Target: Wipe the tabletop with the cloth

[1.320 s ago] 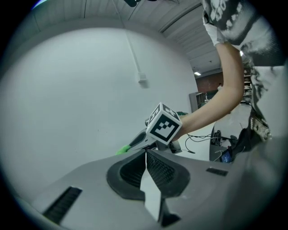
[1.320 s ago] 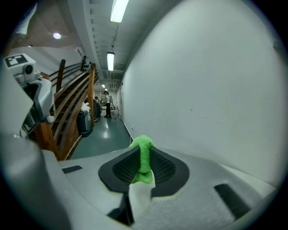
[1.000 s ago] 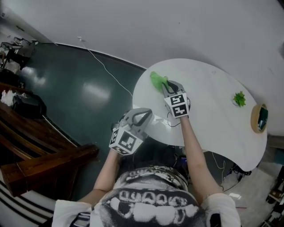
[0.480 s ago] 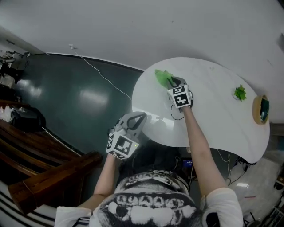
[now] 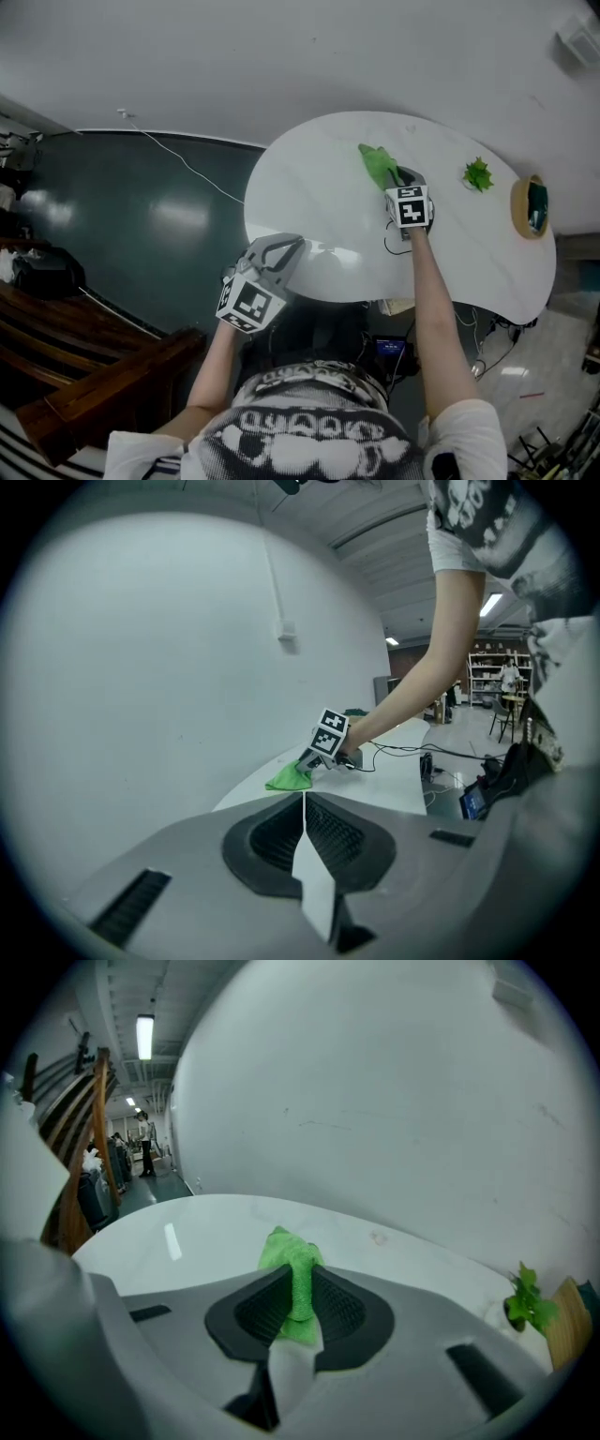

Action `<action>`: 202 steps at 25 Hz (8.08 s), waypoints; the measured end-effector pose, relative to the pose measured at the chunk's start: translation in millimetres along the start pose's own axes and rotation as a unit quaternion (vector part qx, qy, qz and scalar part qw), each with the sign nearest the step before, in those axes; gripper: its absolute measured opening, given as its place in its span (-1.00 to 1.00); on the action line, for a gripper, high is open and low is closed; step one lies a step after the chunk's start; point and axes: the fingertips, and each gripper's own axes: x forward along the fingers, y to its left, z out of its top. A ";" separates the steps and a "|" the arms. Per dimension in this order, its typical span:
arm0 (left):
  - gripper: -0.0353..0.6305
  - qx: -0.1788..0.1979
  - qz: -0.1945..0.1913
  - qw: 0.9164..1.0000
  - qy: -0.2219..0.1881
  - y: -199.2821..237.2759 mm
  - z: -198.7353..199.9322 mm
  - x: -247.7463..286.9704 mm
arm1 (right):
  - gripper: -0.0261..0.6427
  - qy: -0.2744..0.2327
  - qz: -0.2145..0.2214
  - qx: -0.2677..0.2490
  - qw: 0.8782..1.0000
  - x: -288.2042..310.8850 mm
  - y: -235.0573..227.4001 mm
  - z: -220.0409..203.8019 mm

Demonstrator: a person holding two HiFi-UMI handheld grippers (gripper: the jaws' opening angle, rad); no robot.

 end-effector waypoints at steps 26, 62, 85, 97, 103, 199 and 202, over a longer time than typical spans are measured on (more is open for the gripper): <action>-0.88 -0.011 -0.006 1.000 -0.025 -135.0 104.9 107.7 | -0.73 0.063 -0.152 0.110 0.980 -159.8 -305.2 -212.5; -0.88 -0.042 0.098 0.994 0.037 26.9 -49.7 -66.8 | -0.73 -0.118 0.185 0.001 0.976 -38.5 221.4 79.9; -0.88 -0.025 0.039 0.999 0.009 -2.1 -23.8 -32.6 | -0.73 -0.018 0.095 0.040 0.995 -54.1 134.0 -36.3; -0.88 0.013 -0.043 0.999 -0.023 -101.0 60.1 75.2 | -0.73 0.014 -0.036 0.105 0.994 -146.5 -80.7 -155.7; -0.88 0.026 -0.067 0.997 -0.033 -151.0 95.0 121.5 | -0.73 0.031 -0.096 0.133 0.986 -201.5 -182.4 -222.9; -0.88 -0.013 -0.015 0.999 -0.038 -213.7 48.7 0.0 | -0.74 0.026 0.019 0.066 0.997 -236.5 16.3 -234.1; -0.88 -0.009 -0.027 0.998 -0.047 -241.2 72.1 26.7 | -0.74 0.028 -0.010 0.087 0.996 -260.9 -40.6 -266.0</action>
